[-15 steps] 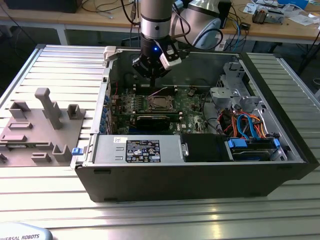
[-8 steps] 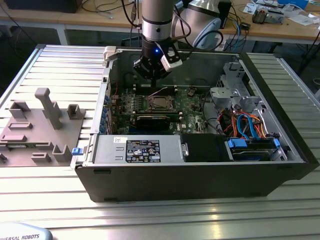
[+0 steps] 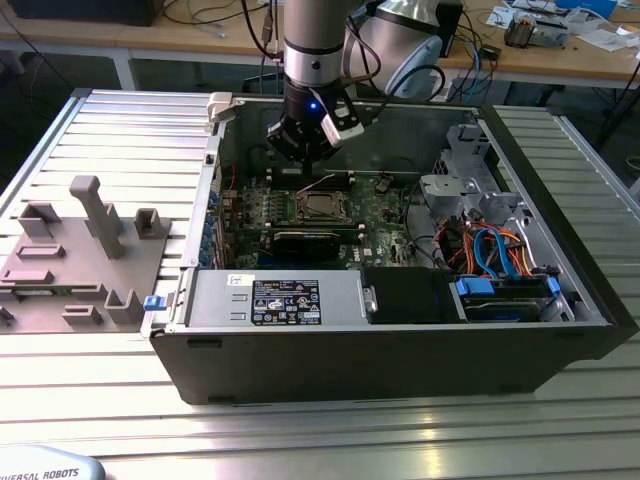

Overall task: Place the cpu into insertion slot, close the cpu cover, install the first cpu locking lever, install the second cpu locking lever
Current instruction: 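Install the first cpu locking lever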

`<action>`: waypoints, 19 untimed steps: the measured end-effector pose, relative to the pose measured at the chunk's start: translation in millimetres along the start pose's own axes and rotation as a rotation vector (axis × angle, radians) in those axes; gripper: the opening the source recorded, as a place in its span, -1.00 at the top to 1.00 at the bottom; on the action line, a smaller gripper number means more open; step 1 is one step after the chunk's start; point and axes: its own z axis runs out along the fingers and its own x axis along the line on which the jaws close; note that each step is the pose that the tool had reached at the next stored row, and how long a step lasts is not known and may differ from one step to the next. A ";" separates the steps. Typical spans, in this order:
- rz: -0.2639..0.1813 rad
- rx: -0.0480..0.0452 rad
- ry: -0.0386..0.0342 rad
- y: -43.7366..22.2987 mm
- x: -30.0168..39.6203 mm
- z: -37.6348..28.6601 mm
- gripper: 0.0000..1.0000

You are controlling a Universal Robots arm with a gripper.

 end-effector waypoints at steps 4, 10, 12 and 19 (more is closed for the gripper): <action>0.000 0.0000 0.0000 0.0 0.0 0.3 0.79; 0.000 0.0001 0.0000 0.1 0.0 0.6 0.79; 0.000 0.0000 0.0001 1.6 -0.2 1.1 0.79; -0.047 -0.0005 0.0015 6.9 -3.7 10.5 0.79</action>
